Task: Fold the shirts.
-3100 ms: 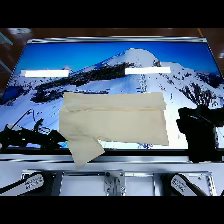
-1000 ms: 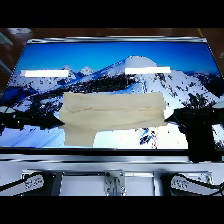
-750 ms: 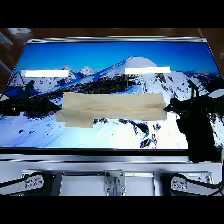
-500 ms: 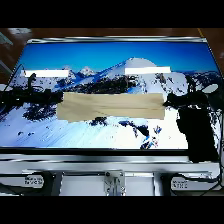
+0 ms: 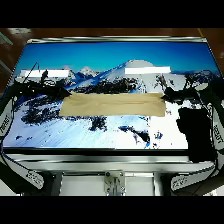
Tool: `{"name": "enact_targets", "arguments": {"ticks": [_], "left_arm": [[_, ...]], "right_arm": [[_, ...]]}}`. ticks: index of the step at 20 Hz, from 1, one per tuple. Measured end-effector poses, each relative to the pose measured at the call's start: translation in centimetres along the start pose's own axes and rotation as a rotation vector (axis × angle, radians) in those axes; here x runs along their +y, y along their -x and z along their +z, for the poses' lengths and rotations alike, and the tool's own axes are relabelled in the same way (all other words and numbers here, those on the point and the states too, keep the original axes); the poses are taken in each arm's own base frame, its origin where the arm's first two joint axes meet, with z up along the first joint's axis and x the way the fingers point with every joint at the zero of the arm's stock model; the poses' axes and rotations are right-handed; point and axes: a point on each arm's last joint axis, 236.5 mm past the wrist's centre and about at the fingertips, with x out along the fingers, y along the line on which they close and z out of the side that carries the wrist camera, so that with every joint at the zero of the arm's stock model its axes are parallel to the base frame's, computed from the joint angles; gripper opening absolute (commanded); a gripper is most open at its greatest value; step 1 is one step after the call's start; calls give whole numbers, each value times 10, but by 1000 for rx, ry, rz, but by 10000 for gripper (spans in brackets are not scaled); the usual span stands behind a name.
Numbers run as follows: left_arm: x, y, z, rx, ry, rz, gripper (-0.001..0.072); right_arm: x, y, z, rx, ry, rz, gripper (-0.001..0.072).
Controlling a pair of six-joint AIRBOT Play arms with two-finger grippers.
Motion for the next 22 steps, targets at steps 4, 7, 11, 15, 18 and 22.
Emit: {"name": "enact_targets", "arguments": {"ticks": [4,7,11,15,18,22], "left_arm": [[7,-5,-1,20,40,-1,499],[6,7,-4,46,60,-17,452],[-3,33,-5,65,56,-41,424],[-20,46,-7,64,25,-48,424],[-38,42,-13,81,-13,-51,424],[-65,25,-28,126,-89,-60,424]], "right_arm": [[-5,-8,-6,27,24,-33,584],[-5,4,-2,14,57,-50,629],[-32,26,1,17,-22,-77,665],[-39,14,-16,97,-134,-10,665],[-27,-6,-24,132,-191,64,661],[-11,-27,-19,108,-224,114,97]]}}
